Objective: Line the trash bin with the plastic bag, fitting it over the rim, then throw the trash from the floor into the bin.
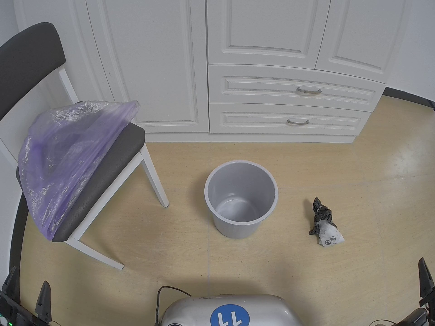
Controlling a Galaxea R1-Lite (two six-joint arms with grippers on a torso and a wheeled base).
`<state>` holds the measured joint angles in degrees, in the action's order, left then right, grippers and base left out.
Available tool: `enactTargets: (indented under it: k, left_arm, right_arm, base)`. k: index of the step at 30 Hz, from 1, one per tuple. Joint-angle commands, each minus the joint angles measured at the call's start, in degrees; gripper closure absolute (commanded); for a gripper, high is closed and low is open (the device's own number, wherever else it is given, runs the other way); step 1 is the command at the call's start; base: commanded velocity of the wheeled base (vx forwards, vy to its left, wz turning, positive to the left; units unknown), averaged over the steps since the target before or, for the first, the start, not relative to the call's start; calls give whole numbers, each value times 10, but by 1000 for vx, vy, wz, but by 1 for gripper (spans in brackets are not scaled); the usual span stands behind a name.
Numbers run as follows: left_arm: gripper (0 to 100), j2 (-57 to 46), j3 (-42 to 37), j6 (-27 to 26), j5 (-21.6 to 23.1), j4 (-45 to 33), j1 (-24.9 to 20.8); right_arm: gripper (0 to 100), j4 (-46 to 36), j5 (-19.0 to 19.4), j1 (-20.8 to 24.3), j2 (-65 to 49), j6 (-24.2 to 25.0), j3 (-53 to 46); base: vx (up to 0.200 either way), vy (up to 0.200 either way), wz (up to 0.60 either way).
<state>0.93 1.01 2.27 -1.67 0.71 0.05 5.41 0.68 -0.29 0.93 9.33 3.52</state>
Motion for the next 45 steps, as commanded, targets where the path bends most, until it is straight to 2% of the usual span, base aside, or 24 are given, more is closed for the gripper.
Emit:
enactTargets:
  k: [1,2,3,5,7,12,16,19,25,33,36,43,45]
  left_arm:
    - [0,-8,44,14,4,92,0]
    - [0,5,83,29,37,105,-5]
    - [0,11,103,32,50,97,-6]
    - [0,11,116,31,55,80,-6]
    - [0,8,132,28,59,9,-5]
    - [0,23,185,27,61,-68,-5]
    - [0,106,262,27,60,-137,-6]
    - [0,135,281,21,58,-150,-1]
    - [0,186,307,12,50,-157,0]
    - [0,277,341,12,15,-158,0]
    - [0,293,341,12,14,-158,0]
    - [0,350,340,11,1,-149,3]
    - [0,372,344,-2,-38,-138,4]
  right_arm:
    - [0,-5,-4,1,-8,-24,21]
    - [0,-20,-3,2,-8,-24,20]
    - [0,-30,-2,2,-8,-25,23]
    - [0,-39,1,2,-8,-25,27]
    - [0,-56,5,3,7,-26,53]
    - [0,-96,7,0,72,-28,115]
    - [0,-196,13,9,147,-52,219]
    - [0,-223,21,8,178,-62,257]
    - [0,-216,26,9,230,-97,279]
    - [0,-216,36,19,307,-108,328]
    - [0,-215,38,24,330,-108,339]
    - [0,-138,38,47,405,-107,360]
    - [0,-110,39,48,428,-105,350]
  base:
    - [0,0,0]
    - [0,0,0]
    - [0,0,0]
    - [0,0,0]
    - [0,0,0]
    - [0,0,0]
    - [0,0,0]
    - [0,0,0]
    - [0,0,0]
    - [0,0,0]
    - [0,0,0]
    - [0,0,0]
    - [0,0,0]
